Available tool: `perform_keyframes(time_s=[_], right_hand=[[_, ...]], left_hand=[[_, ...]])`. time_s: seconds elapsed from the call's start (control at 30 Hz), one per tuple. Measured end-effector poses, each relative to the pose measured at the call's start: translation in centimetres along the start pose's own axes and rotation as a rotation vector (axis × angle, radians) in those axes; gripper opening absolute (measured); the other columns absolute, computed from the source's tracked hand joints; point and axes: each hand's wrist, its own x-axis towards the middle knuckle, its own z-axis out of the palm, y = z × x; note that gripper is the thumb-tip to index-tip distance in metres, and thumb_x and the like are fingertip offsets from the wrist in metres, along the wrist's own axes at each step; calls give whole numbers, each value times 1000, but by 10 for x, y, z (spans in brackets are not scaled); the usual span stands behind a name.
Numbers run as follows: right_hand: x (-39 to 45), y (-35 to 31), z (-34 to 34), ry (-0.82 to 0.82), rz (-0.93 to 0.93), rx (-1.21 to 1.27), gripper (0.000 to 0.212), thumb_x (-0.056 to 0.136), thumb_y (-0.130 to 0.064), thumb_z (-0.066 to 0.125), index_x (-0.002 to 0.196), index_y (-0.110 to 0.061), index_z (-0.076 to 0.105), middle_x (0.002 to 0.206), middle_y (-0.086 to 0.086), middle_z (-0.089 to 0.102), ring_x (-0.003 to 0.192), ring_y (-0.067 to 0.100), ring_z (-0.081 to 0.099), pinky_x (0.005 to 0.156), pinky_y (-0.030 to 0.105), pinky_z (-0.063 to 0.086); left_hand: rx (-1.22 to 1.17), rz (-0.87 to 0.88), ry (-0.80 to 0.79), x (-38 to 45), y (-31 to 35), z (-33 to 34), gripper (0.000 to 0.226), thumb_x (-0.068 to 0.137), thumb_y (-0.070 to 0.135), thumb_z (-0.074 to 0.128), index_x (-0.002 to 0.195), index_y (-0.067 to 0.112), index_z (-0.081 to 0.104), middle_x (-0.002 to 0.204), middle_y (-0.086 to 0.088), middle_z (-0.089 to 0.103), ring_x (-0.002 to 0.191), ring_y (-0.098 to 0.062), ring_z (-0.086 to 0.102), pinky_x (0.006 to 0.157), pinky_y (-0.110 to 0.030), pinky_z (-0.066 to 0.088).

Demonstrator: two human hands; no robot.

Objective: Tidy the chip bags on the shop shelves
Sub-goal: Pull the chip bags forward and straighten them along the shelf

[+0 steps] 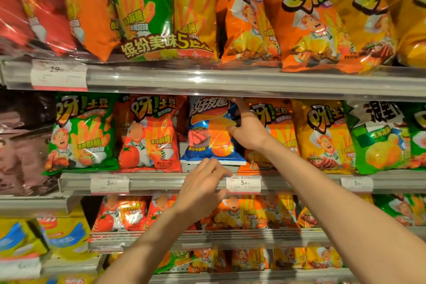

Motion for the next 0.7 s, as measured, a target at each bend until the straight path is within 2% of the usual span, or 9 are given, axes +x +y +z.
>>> perform_keyframes(time_s=[0.07,0.2,0.27,0.33,0.37,0.43,0.53,0.6,0.7], right_hand=[[-2,0,-5,-3,10,-17,60,97,-11,59,150,-17,33,102,7,58,82,23,57,62,23,41],[-5,-3,-1,-30,-9,-18,74,94,0,54,155,-25,21,82,0,55,73,29,64,60,39,47],[-5,-5,2,-58,-21,-54,78,93,2,53,158,-25,18,95,2,61,66,19,58,61,34,44],[-6,-6,3,-68,-35,-98,80,93,0,55,159,-23,16,130,17,60,84,24,64,71,35,51],[-7,-6,3,-63,-55,-111,81,93,-1,56,159,-23,16,138,20,56,99,30,65,80,39,54],[-9,-5,1,-42,-92,-120,82,92,-2,58,160,-23,17,140,22,54,115,36,61,91,44,54],[-15,0,-2,-1,-103,-61,76,94,-4,58,158,-26,24,132,19,60,107,34,66,90,47,57],[-21,6,-7,61,-97,-27,61,94,-8,59,151,-18,39,132,16,60,117,30,63,98,49,54],[-37,17,-24,221,-115,-87,40,95,-13,60,135,-11,56,124,6,59,118,21,55,105,33,43]], left_hand=[[-5,-3,8,0,0,0,40,80,32,74,116,21,64,103,10,54,96,-9,44,74,-25,40],[-9,-12,11,1,0,0,39,79,33,74,116,23,64,102,11,52,96,-8,42,72,-23,34],[-5,-18,-1,1,1,0,41,80,34,74,118,24,63,103,13,51,99,-7,42,74,-23,36],[-3,-22,-13,2,2,-1,42,81,36,74,120,25,62,103,16,47,100,-6,41,77,-23,38],[-2,-21,-15,2,2,-2,42,82,36,73,120,25,62,101,18,44,100,-6,40,76,-23,38],[-5,-14,-10,1,3,-2,41,82,35,72,120,24,62,99,20,39,98,-5,39,75,-22,35],[-7,-17,-11,1,3,-3,40,82,34,71,120,24,62,97,19,38,94,-2,33,76,-21,33],[-7,-13,-10,0,3,-2,40,83,34,71,120,23,63,97,18,38,94,-2,33,77,-22,32],[27,-7,-4,-1,4,0,40,82,34,72,119,22,63,98,15,43,95,-6,38,76,-21,30]])
